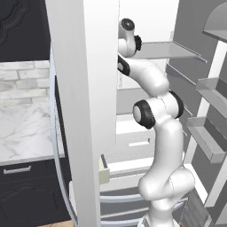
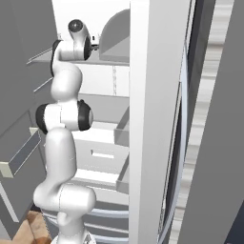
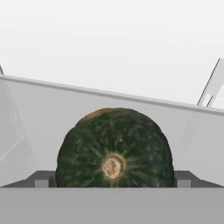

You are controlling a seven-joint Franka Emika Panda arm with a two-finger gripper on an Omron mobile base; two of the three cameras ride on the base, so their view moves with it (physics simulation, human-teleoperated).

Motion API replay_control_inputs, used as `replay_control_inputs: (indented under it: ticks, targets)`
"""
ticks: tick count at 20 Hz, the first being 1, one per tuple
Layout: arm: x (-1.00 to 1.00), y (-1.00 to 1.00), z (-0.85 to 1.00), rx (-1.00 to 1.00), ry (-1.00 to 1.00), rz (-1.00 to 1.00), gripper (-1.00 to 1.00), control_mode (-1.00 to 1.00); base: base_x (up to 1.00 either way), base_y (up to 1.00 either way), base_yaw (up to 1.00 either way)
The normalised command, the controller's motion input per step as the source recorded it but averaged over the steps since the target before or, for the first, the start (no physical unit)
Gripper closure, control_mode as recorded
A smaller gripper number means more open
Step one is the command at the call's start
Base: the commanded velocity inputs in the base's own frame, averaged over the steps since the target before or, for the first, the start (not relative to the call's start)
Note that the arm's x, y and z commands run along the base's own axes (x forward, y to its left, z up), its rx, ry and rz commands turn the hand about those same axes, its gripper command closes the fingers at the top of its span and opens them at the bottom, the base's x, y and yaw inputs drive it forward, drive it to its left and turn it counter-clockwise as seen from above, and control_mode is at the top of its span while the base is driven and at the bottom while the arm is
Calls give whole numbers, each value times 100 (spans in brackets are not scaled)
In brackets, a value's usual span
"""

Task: Move the squash and grapes from the second highest shelf to the top shelf to make space. Then, place the pitcher from the counter on the cleared second highest shelf.

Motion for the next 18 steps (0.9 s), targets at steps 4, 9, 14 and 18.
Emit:
replay_control_inputs:
  ticks: [4, 9, 14, 18]
  targets:
    - [-32, 0, -5, 0, -11, -1, -100, -100, 0, 0, 0]
    - [-94, 0, 0, 0, -3, 0, -100, -100, 0, 0, 0]
    - [-100, -5, -5, 0, 0, -1, -100, -100, 0, 0, 0]
    - [-100, -35, -27, 0, 0, -9, -100, -100, 0, 0, 0]
